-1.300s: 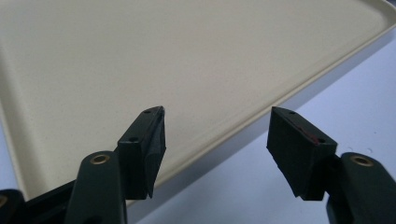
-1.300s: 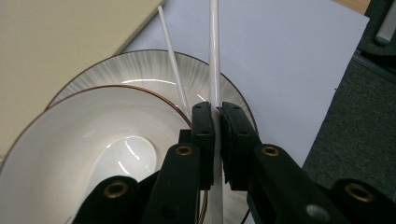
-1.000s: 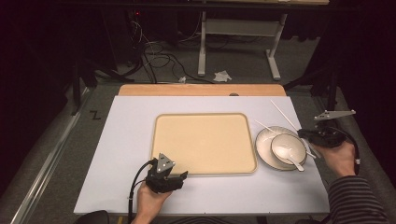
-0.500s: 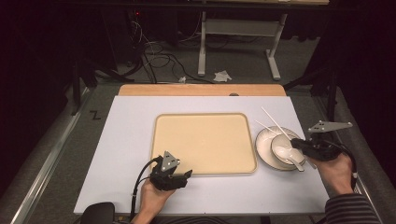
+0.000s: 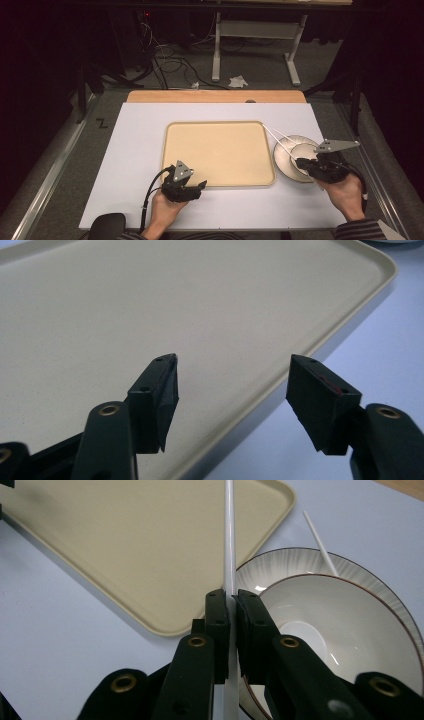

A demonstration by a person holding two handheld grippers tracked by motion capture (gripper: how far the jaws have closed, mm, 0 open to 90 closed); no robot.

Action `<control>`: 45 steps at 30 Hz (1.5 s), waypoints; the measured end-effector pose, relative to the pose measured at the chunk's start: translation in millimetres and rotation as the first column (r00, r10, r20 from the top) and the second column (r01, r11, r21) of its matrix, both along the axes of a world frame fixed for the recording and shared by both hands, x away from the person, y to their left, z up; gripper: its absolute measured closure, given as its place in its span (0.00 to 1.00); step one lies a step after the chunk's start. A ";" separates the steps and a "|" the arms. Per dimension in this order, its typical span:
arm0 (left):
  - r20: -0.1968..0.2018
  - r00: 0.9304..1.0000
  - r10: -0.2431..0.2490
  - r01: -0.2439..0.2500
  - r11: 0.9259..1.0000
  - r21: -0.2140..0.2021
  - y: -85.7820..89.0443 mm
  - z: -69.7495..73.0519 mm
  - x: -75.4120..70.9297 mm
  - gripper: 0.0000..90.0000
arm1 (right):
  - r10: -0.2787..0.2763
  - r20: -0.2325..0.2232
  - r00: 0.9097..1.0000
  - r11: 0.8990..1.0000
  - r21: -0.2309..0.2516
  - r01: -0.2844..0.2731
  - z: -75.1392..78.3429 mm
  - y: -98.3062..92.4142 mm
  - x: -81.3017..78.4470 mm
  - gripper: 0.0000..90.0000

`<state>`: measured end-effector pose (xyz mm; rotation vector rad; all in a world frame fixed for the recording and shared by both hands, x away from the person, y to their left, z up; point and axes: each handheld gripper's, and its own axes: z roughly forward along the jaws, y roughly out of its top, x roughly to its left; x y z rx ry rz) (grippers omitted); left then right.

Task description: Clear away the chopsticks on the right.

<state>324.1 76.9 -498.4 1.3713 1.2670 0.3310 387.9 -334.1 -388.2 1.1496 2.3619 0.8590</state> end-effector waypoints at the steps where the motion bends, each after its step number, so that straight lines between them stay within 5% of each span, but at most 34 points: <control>1: -0.001 1.000 -0.001 0.001 1.000 -0.004 -0.6 0.0 0.5 0.42 | -0.002 -0.005 1.000 1.000 0.005 0.002 0.0 3.1 -2.2 0.96; 13: 0.000 1.000 -0.011 0.011 1.000 0.003 -0.2 -0.5 3.7 0.42 | 0.061 -0.030 0.998 0.998 0.024 -0.061 -7.7 34.9 -21.5 0.96; 26: 0.001 1.000 -0.009 0.009 1.000 0.003 -0.5 -0.8 3.6 0.42 | 0.069 -0.038 0.997 0.996 0.061 -0.067 -20.2 61.7 -15.8 0.96; 45: 0.002 1.000 -0.004 0.004 1.000 0.015 -0.6 -1.7 2.6 0.42 | 0.098 -0.134 0.986 0.995 0.032 -0.095 -37.0 112.5 22.3 0.96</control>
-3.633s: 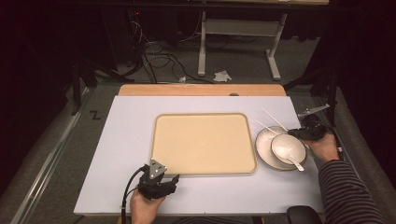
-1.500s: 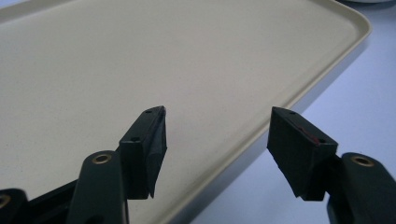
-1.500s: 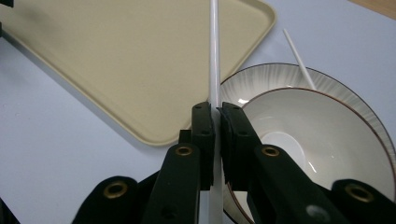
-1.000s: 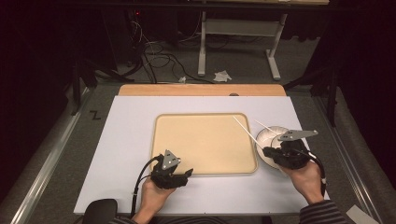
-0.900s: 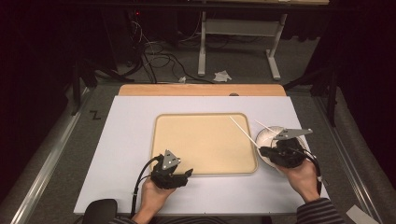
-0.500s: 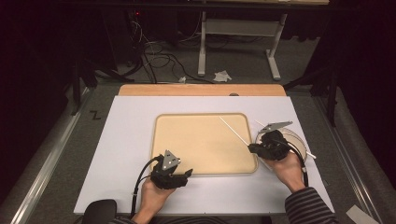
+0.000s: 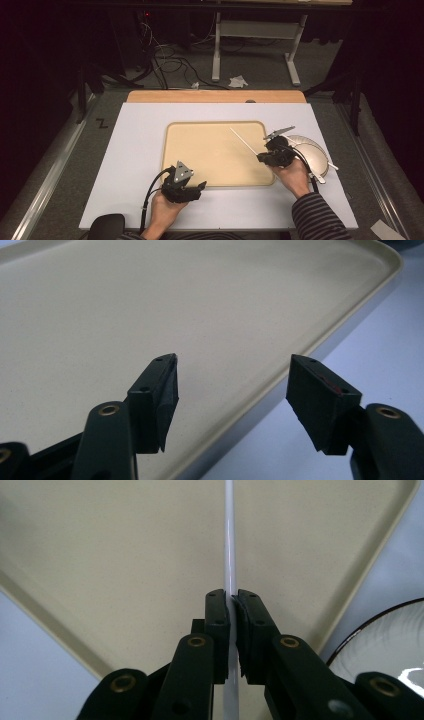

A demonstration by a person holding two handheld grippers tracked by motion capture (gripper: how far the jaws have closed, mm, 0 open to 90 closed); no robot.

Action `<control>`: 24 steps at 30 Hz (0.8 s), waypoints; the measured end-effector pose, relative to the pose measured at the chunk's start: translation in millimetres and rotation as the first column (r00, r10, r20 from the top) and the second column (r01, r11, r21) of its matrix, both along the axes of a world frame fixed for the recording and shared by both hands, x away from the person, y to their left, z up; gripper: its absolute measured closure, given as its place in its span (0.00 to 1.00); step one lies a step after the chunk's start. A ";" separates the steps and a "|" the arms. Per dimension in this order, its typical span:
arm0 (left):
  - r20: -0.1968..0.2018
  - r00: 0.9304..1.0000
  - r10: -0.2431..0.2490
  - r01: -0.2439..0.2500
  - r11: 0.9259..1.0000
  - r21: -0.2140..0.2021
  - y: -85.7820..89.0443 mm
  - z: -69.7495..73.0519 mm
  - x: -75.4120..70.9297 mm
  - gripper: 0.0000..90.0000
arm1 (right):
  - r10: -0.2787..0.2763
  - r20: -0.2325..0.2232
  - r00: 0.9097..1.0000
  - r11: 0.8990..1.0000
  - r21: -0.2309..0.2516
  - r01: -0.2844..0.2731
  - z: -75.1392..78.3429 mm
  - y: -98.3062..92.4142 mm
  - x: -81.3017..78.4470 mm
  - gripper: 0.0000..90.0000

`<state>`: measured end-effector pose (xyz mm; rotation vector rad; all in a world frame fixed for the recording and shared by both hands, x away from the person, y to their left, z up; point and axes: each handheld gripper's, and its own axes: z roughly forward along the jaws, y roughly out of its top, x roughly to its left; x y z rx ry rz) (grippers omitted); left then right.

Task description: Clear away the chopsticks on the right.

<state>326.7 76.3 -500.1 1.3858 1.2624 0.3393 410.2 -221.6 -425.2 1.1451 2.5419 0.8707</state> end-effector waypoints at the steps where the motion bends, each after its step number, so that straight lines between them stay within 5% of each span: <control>1: 0.000 1.000 0.000 0.000 1.000 0.000 0.0 0.0 0.0 0.42 | -0.005 -0.012 1.000 1.000 -0.003 0.005 -1.1 2.2 1.6 0.96; 24: 0.001 1.000 -0.001 0.001 1.000 -0.002 -0.1 -0.1 -0.8 0.42 | -0.098 -0.106 0.989 0.993 -0.073 0.091 -36.5 33.2 38.8 0.95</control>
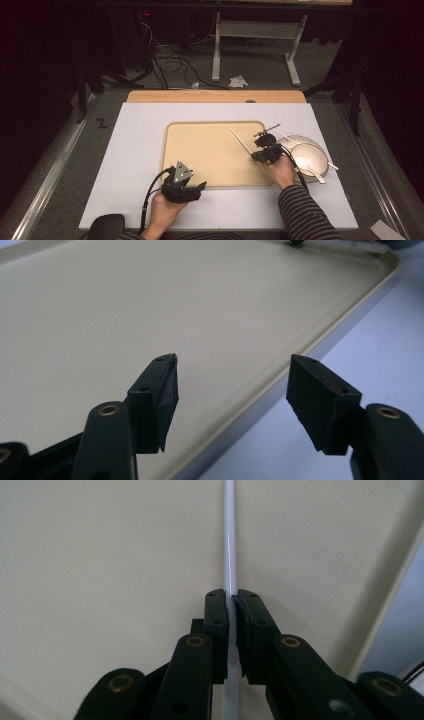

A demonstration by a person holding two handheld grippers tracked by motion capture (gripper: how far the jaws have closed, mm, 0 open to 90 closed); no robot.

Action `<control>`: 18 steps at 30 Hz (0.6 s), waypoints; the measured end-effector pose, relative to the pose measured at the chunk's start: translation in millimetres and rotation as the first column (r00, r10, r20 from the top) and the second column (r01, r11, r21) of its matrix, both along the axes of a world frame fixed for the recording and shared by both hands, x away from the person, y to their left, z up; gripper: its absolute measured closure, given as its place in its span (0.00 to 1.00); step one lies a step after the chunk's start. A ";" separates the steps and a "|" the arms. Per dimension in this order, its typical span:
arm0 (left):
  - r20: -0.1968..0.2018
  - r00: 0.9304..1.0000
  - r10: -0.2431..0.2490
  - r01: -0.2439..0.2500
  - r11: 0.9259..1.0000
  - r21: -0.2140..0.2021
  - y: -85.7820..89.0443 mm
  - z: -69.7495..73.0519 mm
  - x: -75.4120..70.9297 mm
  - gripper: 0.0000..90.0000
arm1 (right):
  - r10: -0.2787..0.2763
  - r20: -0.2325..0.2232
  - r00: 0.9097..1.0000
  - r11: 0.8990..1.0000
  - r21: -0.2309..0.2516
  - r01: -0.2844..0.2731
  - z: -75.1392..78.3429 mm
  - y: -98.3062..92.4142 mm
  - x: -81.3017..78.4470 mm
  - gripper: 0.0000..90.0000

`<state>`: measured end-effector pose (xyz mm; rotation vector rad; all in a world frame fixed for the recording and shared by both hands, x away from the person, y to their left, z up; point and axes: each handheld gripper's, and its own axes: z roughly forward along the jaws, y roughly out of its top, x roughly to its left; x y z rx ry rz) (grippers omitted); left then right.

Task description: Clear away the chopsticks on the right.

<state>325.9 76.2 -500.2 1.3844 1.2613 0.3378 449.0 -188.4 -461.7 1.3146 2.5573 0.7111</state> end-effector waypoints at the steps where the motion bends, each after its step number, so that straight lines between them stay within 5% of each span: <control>1: 0.000 1.000 0.000 0.000 1.000 0.000 -0.1 0.0 0.0 0.42 | -0.004 -0.001 1.000 1.000 -0.005 0.004 -1.2 0.3 1.0 0.95; 18: 0.000 1.000 -0.005 0.005 1.000 0.000 0.1 0.3 -0.7 0.42 | -0.065 -0.031 0.997 0.997 -0.052 0.063 -22.7 10.1 19.2 0.90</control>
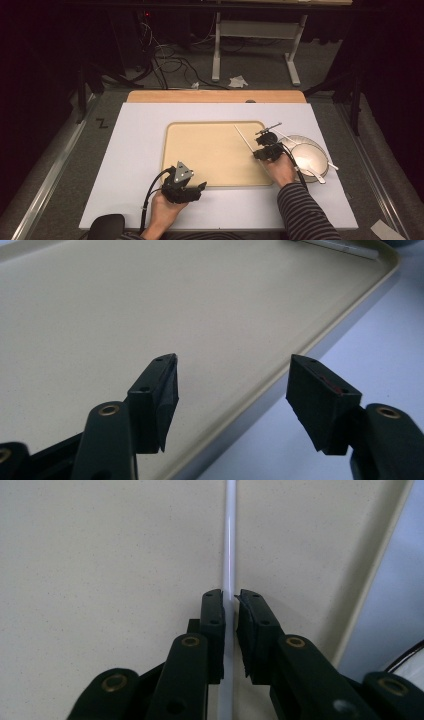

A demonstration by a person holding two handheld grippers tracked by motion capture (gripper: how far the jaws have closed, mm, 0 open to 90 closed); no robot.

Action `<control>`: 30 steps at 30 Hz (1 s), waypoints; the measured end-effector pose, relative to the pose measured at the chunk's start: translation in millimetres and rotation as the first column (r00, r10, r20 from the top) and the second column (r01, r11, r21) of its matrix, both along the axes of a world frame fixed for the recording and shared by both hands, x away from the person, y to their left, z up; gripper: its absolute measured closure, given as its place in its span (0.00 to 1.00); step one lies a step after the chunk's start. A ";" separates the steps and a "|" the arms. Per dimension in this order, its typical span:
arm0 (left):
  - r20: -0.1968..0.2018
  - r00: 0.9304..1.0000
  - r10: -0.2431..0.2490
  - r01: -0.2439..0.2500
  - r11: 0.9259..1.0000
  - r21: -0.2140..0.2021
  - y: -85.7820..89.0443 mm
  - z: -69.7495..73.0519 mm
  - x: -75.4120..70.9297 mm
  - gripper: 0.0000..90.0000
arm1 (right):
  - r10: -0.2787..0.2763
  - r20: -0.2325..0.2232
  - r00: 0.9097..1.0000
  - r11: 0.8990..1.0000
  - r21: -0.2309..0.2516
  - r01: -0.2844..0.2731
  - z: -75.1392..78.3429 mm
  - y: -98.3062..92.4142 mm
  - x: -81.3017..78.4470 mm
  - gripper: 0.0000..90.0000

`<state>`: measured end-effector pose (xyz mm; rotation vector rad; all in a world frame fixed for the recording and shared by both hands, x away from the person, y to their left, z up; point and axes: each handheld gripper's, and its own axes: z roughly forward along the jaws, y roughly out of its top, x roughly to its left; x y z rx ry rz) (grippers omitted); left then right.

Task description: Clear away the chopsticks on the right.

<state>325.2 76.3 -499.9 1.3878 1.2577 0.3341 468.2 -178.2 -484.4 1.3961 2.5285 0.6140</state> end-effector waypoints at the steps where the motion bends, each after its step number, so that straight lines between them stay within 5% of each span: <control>1: 0.000 1.000 -0.003 0.003 1.000 0.007 0.2 -0.1 -0.1 0.42 | -0.002 0.002 1.000 1.000 -0.007 0.002 0.2 0.3 0.2 0.89; 13: -0.003 1.000 0.000 0.000 1.000 0.002 -0.7 -0.6 0.2 0.42 | -0.041 0.015 0.999 0.999 -0.019 0.041 0.1 -2.3 3.6 0.71; 30: -0.003 1.000 0.000 0.000 1.000 0.010 -1.0 -1.5 0.4 0.42 | -0.011 0.074 0.997 1.000 0.018 0.009 17.6 -11.9 -6.6 0.70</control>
